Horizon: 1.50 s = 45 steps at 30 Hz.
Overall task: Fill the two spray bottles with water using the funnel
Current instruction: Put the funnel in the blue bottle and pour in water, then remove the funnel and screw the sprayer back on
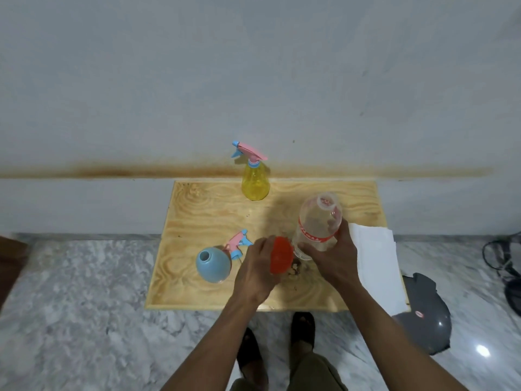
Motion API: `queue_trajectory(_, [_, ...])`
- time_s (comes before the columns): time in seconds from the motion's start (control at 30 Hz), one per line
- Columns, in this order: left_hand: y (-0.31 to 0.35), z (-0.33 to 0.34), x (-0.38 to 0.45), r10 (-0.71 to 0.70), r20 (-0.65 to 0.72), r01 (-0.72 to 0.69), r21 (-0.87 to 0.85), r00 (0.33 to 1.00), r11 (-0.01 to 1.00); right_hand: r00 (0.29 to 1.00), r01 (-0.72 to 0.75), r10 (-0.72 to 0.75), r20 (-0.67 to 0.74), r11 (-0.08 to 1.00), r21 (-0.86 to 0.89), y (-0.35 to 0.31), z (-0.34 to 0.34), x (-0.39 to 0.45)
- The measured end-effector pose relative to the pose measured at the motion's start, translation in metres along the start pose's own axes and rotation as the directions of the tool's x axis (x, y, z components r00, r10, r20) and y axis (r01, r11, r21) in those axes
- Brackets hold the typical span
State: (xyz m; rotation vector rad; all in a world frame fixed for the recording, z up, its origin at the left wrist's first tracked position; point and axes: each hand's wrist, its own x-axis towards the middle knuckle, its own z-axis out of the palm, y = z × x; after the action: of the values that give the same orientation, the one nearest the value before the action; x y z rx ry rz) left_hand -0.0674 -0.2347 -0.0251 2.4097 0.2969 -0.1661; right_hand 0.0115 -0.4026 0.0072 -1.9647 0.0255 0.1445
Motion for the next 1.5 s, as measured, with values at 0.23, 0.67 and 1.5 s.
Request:
queue_trajectory(0.23, [-0.018,0.044,0.028,0.069,0.083,-0.084,0.208,0.994,0.975,1.000,-0.002,0.003,0.031,1.000,-0.011,0.007,-0.004,0.006])
queue_trajectory(0.67, [-0.015,0.053,0.026,-0.008,0.005,0.008,0.104,1.000,0.995,0.997,0.010,-0.010,0.074,1.000,-0.002,0.011,-0.010,0.011])
queue_trajectory(1.5, [-0.107,-0.034,-0.049,-0.367,-0.421,0.147,-0.470,0.829,0.870,0.908,0.122,0.089,0.410,0.879,-0.461,0.006,0.178,-0.009])
